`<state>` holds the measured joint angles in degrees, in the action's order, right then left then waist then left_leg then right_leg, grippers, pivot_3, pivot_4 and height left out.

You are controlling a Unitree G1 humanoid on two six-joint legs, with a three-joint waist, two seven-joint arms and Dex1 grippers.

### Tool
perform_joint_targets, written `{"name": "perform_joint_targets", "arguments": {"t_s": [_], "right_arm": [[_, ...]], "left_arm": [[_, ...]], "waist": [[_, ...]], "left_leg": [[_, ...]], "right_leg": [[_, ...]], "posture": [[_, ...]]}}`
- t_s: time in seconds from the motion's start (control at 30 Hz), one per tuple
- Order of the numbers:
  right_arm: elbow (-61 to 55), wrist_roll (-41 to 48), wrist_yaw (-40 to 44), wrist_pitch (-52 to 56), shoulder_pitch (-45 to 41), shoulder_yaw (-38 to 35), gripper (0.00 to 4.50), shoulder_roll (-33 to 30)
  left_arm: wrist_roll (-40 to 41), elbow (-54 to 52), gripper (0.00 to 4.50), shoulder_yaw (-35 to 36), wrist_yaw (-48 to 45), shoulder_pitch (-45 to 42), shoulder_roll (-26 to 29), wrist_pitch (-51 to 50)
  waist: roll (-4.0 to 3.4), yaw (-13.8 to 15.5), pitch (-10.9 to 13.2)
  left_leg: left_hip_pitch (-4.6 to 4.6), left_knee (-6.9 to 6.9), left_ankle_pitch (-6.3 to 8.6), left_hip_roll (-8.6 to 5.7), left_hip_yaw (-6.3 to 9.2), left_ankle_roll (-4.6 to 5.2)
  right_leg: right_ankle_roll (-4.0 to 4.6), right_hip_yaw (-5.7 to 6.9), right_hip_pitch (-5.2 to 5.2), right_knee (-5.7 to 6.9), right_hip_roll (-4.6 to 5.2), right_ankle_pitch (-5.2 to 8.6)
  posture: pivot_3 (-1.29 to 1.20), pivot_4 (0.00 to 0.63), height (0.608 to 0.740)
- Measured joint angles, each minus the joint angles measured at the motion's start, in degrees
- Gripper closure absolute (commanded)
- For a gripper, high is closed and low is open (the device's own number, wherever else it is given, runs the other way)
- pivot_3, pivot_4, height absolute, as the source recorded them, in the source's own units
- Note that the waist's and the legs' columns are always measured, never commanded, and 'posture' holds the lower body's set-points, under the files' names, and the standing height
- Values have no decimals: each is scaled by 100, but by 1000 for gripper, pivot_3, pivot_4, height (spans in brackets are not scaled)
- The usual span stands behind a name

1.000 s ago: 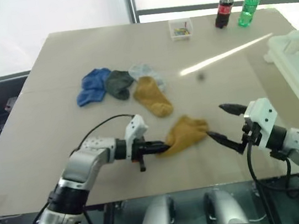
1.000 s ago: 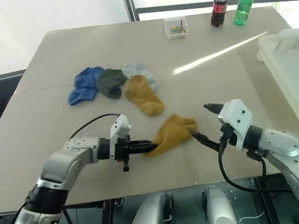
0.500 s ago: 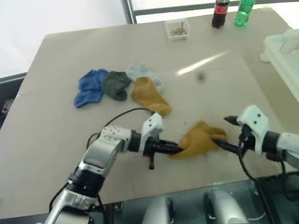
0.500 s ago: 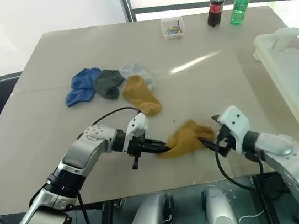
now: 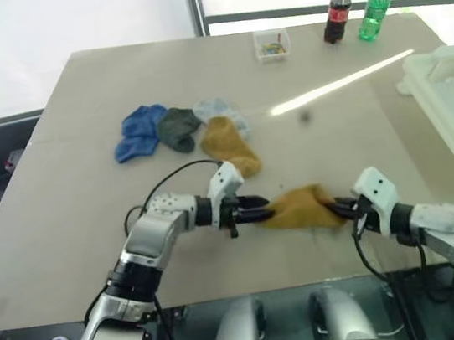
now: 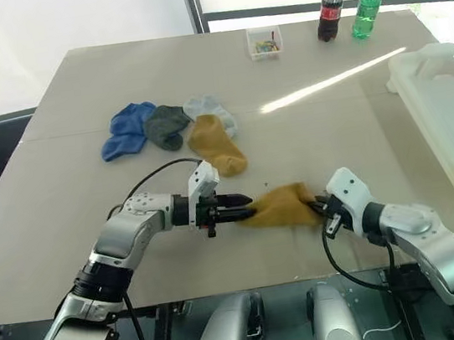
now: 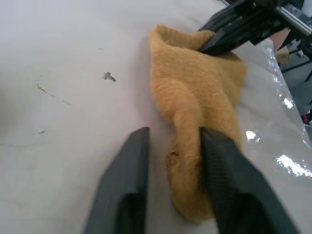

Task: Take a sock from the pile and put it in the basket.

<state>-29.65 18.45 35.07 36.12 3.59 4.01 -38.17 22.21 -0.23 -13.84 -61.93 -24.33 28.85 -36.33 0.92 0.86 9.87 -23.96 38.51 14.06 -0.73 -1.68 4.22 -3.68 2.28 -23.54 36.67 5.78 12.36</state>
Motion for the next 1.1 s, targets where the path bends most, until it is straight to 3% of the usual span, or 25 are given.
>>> {"name": "perform_joint_targets", "arguments": {"t_s": [0.13, 0.43, 0.53, 0.77, 1.1], "right_arm": [[-445, 4, -192, 338, 322, -160, 4500, -79], [-689, -66, -591, 618, 466, -276, 4500, 52], [-708, -80, -659, 620, 477, -269, 4500, 116], [-712, -153, -756, 627, 437, -253, 4500, 251], [-733, -230, -881, 634, 444, -238, 4500, 295]], "left_arm": [[192, -603, 112, 226, 346, 365, 35, -394], [148, -1185, 112, 320, 844, 679, 300, -561], [-134, -1141, 883, 126, 1031, 619, 185, -317], [-395, -777, 4472, -21, 1288, 439, -194, -110], [104, -463, 4472, 247, 1038, 246, -201, -678]], "waist": [[0, -7, -4], [-4, 3, -11], [-6, 17, -18], [-7, 20, -19], [-7, -3, -18]], "left_leg": [[11, 2, 0, 9, 0, -2], [13, 4, -2, 12, -4, -6], [13, 5, -2, 6, -4, -5], [9, 4, -1, 3, -4, -4], [7, 3, 0, 3, -4, -2]], "right_leg": [[15, -3, 1, 1, 16, 9], [25, -5, 1, 2, 9, 13], [25, -4, 2, 2, 10, 14], [17, -3, 0, 2, 2, 10], [14, -2, -1, 2, -4, 10]], "posture": [[0, 150, 729], [0, 150, 729], [0, 150, 729], [0, 150, 729], [0, 150, 729]]}}
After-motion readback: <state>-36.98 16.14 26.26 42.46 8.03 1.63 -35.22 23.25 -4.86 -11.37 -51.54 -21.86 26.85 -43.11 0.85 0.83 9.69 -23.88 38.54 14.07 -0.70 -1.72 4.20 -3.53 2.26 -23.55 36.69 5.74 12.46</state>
